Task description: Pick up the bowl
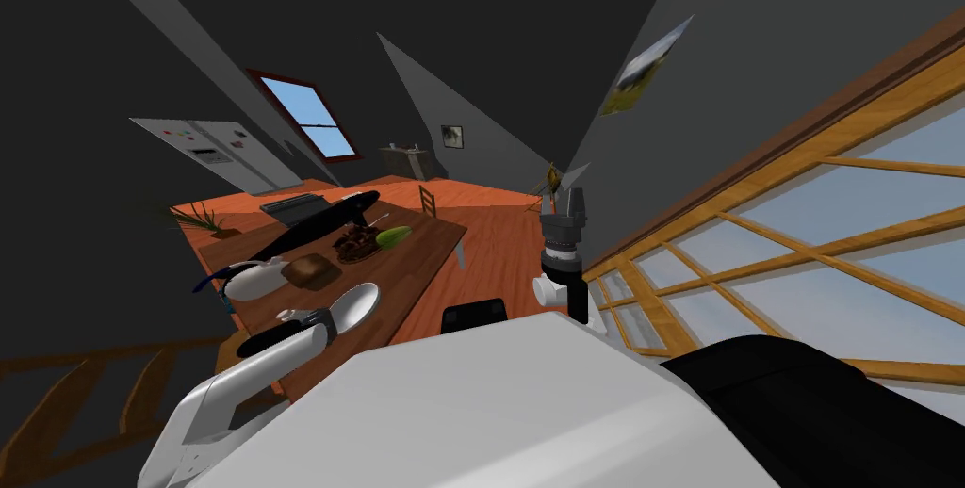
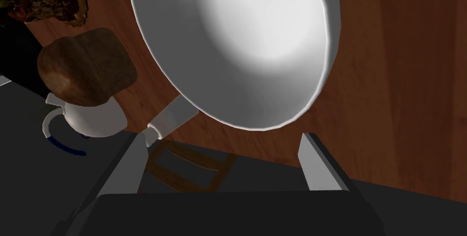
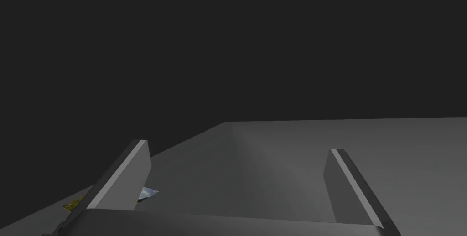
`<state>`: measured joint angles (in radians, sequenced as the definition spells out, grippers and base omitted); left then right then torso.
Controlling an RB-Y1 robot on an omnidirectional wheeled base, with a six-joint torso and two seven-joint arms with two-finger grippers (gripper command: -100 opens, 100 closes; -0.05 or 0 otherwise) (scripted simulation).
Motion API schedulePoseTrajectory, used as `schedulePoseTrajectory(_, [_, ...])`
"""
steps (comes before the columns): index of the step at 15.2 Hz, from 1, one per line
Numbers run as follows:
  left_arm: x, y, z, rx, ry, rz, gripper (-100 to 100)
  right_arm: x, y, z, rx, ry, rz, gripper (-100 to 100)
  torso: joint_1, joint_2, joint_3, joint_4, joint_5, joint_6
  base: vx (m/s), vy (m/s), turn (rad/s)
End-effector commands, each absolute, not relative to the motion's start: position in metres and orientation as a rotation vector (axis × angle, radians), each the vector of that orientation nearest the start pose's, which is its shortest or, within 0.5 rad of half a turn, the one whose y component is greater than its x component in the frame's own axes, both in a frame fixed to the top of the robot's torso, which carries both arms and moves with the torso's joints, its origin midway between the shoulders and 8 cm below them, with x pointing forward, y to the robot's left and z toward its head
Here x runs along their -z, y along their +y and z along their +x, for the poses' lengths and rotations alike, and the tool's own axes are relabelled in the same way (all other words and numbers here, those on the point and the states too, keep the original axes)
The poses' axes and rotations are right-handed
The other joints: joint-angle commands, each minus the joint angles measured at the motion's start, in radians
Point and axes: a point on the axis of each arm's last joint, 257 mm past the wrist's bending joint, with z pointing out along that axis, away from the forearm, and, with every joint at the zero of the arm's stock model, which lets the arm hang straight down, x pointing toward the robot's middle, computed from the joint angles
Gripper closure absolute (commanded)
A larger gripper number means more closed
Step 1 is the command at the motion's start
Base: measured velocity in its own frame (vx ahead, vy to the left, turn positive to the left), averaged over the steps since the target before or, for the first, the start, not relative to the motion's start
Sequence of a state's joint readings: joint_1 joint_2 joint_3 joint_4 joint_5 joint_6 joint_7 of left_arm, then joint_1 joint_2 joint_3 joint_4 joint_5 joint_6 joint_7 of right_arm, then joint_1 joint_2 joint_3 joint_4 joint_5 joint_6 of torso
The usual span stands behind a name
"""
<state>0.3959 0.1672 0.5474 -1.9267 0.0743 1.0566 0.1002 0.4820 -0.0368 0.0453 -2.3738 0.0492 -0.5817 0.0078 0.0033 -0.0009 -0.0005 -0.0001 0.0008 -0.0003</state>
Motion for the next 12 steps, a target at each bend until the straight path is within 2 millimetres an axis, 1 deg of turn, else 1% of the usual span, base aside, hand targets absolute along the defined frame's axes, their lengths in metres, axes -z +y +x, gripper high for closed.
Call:
schedulePoseTrajectory(1, [0.389, 0.558, 0.208, 0.088, 1.118, -2.254, -100, -0.083, -0.245, 0.311, -1.359, 0.537, 0.45, 0, 0.0, 0.0, 0.0, 0.0, 0.0, 0.0, -0.01, 0.02, -0.199])
schedulePoseTrajectory(2, [0.39, 0.557, 0.206, 0.081, 1.121, -2.263, -100, -0.083, -0.245, 0.311, -1.359, 0.537, 0.45, 0, 0.0, 0.0, 0.0, 0.0, 0.0, 0.001, -0.011, 0.027, -0.201])
schedulePoseTrajectory(3, [0.398, 0.555, 0.196, 0.064, 1.103, -2.312, -100, -0.083, -0.245, 0.311, -1.359, 0.537, 0.45, 0, 0.0, 0.0, 0.0, 0.0, 0.0, 0.0, -0.015, 0.033, -0.238])
schedulePoseTrajectory(4, [0.399, 0.553, 0.193, 0.055, 1.107, -2.324, -100, -0.083, -0.245, 0.311, -1.359, 0.537, 0.449, 0, 0.001, 0.0, 0.0, 0.0, 0.0, 0.001, -0.015, 0.036, -0.19])
schedulePoseTrajectory(5, [0.406, 0.55, 0.184, 0.04, 1.09, -2.37, -100, -0.083, -0.245, 0.311, -1.359, 0.537, 0.45, 0, 0.001, 0.0, 0.0, 0.0, 0.0, 0.0, -0.015, 0.038, -0.176])
schedulePoseTrajectory(6, [0.408, 0.549, 0.181, 0.031, 1.093, -2.382, -100, -0.083, -0.245, 0.311, -1.359, 0.537, 0.449, 0, 0.001, 0.0, 0.0, 0.0, 0.0, 0.0, -0.014, 0.036, -0.172])
schedulePoseTrajectory(7, [0.413, 0.545, 0.173, 0.02, 1.076, -2.423, -100, -0.083, -0.245, 0.311, -1.359, 0.537, 0.45, 0, 0.001, 0.0, 0.0, 0.0, 0.0, 0.0, -0.012, 0.038, -0.213])
schedulePoseTrajectory(8, [0.415, 0.544, 0.17, 0.01, 1.079, -2.435, -100, -0.083, -0.245, 0.311, -1.359, 0.537, 0.449, 0, 0.001, 0.0, 0.0, 0.0, 0.0, 0.0, -0.01, 0.035, -0.18])
schedulePoseTrajectory(9, [0.42, 0.54, 0.162, 0.0, 1.064, -2.474, -100, -0.083, -0.245, 0.311, -1.359, 0.537, 0.45, 0, 0.001, 0.0, 0.0, 0.0, 0.0, 0.0, -0.01, 0.031, -0.208])
schedulePoseTrajectory(11, [0.421, 0.538, 0.16, -0.008, 1.067, -2.485, -100, -0.083, -0.245, 0.311, -1.359, 0.537, 0.45, 0, 0.001, -0.001, 0.0, 0.0, 0.0, 0.0, -0.007, 0.027, -0.102])
schedulePoseTrajectory(12, [0.427, 0.533, 0.151, -0.024, 1.055, -2.53, -100, -0.083, -0.245, 0.311, -1.359, 0.537, 0.45, 0, 0.0, -0.001, 0.0, 0.0, 0.0, 0.0, -0.006, 0.019, -0.108])
